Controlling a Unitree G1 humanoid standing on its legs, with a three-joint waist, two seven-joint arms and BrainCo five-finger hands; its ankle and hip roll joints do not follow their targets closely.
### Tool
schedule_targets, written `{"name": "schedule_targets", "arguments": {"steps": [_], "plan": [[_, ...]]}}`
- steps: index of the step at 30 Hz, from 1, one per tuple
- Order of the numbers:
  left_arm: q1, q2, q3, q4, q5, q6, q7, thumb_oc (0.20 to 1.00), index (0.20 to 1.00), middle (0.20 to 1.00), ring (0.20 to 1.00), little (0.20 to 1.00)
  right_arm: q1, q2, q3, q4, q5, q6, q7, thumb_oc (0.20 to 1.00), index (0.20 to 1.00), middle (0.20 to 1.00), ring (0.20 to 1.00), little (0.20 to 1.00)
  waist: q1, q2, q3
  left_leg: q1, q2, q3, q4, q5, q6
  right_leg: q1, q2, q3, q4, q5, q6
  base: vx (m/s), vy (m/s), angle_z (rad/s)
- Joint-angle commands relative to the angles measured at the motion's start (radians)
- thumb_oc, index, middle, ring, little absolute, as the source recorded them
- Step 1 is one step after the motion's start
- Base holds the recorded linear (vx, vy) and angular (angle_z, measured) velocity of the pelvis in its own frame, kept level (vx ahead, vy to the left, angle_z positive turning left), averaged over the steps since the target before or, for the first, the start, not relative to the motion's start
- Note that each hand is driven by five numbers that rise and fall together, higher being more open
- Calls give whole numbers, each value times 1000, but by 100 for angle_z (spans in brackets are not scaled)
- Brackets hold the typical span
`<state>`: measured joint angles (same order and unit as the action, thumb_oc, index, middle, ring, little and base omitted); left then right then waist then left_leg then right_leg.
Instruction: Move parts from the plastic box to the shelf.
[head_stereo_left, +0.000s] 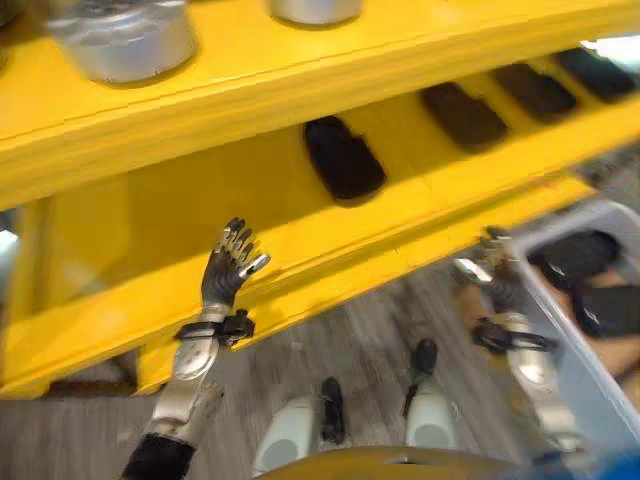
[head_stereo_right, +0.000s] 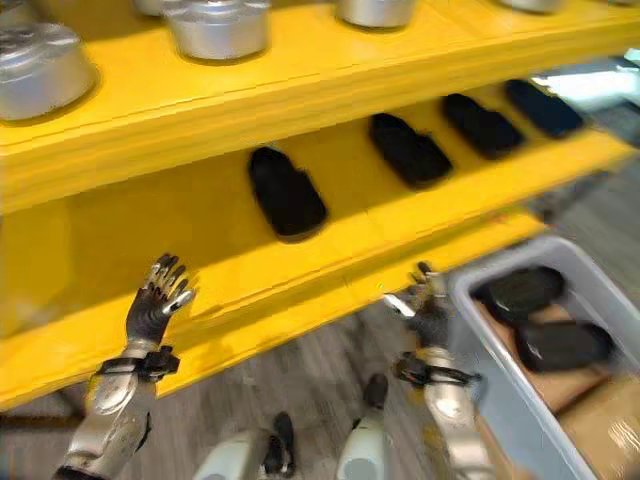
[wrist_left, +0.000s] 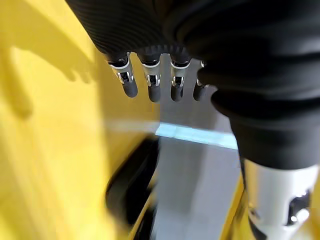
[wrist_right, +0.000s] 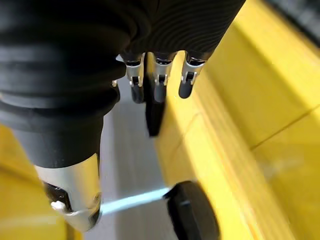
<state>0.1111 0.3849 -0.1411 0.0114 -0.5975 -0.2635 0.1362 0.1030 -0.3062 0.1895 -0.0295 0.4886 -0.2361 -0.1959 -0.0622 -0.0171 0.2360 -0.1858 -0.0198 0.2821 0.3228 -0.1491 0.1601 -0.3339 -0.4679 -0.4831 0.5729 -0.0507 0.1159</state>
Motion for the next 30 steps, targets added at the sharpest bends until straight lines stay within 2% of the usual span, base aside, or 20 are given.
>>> {"name": "schedule_targets", "arguments": {"steps": [1, 2, 3, 4, 5, 7, 11, 16, 20, 23, 26, 27, 28, 29, 30], "plan": [[16, 57, 99, -97, 28, -48, 9, 1000, 1000, 1000, 1000, 1000, -63, -29, -45, -83, 13, -52, 21, 1000, 1000, 1000, 1000, 1000, 36, -21, 43, 94, 99, -79, -130, -27, -113, 168, 81, 102, -116, 65, 71, -25, -66, -82], [23, 56, 106, -100, 26, -48, 7, 1000, 1000, 1000, 1000, 1000, -66, -27, -40, -82, 22, -54, 25, 1000, 1000, 1000, 1000, 1000, 42, -28, 30, 98, 105, -64, -139, -22, -122, 198, 89, 93, -174, 51, 65, -25, -66, -53], [24, 56, 107, -101, 26, -48, 7, 1000, 1000, 1000, 1000, 1000, -66, -27, -40, -82, 23, -54, 25, 1000, 1000, 1000, 1000, 1000, 42, -28, 31, 101, 107, -63, -141, -21, -123, 203, 93, 92, -179, 53, 64, -24, -156, -57], [49, 49, 129, -107, 20, -48, 0, 1000, 1000, 1000, 1000, 1000, -66, -31, -40, -82, 23, -53, 29, 1000, 1000, 1000, 1000, 1000, 57, -44, 5, 95, 118, -29, -131, -19, -138, 249, 96, 64, -282, 41, 65, 3, -187, -52], [62, 44, 130, -104, 21, -45, -9, 1000, 1000, 1000, 1000, 1000, -58, -34, -40, -84, 19, -52, 35, 1000, 1000, 1000, 1000, 1000, 50, -46, -5, 93, 134, -20, -122, -15, -147, 255, 117, 80, -306, 41, 64, 24, -229, -49], [69, 43, 131, -105, 13, -45, -8, 1000, 1000, 1000, 1000, 1000, -65, -47, -31, -89, 17, -46, 35, 1000, 1000, 1000, 1000, 1000, 41, -44, -3, 100, 163, 1, -107, -14, -155, 227, 127, 100, -280, 52, 65, 55, -129, -75], [98, 35, 120, -104, 11, -37, -38, 1000, 1000, 1000, 1000, 1000, -18, -67, -56, -113, 25, -45, 62, 1000, 1000, 1000, 1000, 1000, 21, -35, -5, 113, 195, 22, -86, -18, -171, 233, 150, 99, -279, -2, 48, 64, -117, -71], [111, 30, 108, -98, 7, -28, -60, 1000, 1000, 1000, 1000, 1000, 33, -83, -95, -124, 32, -51, 70, 1000, 1000, 1000, 1000, 1000, -11, -18, -22, 120, 247, 46, -76, 12, -209, 234, 199, 116, -306, -60, 17, 78, -137, 8], [113, 29, 96, -103, 4, -25, -70, 1000, 1000, 1000, 1000, 1000, 47, -97, -112, -133, 34, -58, 74, 1000, 1000, 1000, 1000, 1000, -25, -10, -24, 136, 270, 65, -84, 30, -225, 223, 225, 138, -307, -75, 4, 65, -105, -15], [104, 27, 80, -98, 5, -24, -78, 1000, 1000, 1000, 1000, 1000, 55, -106, -116, -135, 37, -65, 81, 1000, 1000, 1000, 1000, 1000, -39, -3, -21, 145, 294, 78, -89, 65, -244, 215, 256, 154, -310, -92, -12, 56, -137, -19], [80, 21, 56, -96, 2, -28, -84, 1000, 1000, 1000, 1000, 1000, 69, -120, -124, -146, 44, -80, 86, 1000, 1000, 1000, 1000, 1000, -62, 10, -13, 156, 340, 96, -85, 134, -275, 189, 310, 187, -291, -118, -44, 94, -236, -36], [70, 19, 51, -88, 5, -28, -82, 1000, 1000, 1000, 1000, 1000, 68, -121, -123, -143, 46, -82, 87, 1000, 1000, 1000, 1000, 1000, -66, 14, -12, 151, 361, 93, -61, 167, -290, 190, 332, 198, -294, -130, -61, 103, -305, -38], [63, 21, 52, -85, 5, -27, -80, 1000, 1000, 1000, 1000, 1000, 71, -115, -111, -137, 44, -85, 83, 1000, 1000, 1000, 1000, 1000, -59, 10, -5, 122, 407, 54, 26, 252, -304, 198, 383, 227, -300, -144, -97, 106, -353, -56], [51, 22, 45, -82, 0, -30, -66, 1000, 1000, 1000, 1000, 1000, 59, -119, -89, -129, 41, -85, 77, 1000, 1000, 1000, 1000, 1000, -23, -13, 25, 46, 351, -85, 111, 268, -267, 220, 413, 277, -330, -143, -121, 85, -275, -82], [50, 22, 45, -82, 0, -30, -66, 1000, 1000, 1000, 1000, 1000, 59, -118, -89, -128, 41, -85, 77, 1000, 1000, 1000, 1000, 1000, -25, -13, 25, 43, 350, -88, 114, 267, -266, 219, 412, 275, -330, -144, -120, -29, -102, -107]]}}
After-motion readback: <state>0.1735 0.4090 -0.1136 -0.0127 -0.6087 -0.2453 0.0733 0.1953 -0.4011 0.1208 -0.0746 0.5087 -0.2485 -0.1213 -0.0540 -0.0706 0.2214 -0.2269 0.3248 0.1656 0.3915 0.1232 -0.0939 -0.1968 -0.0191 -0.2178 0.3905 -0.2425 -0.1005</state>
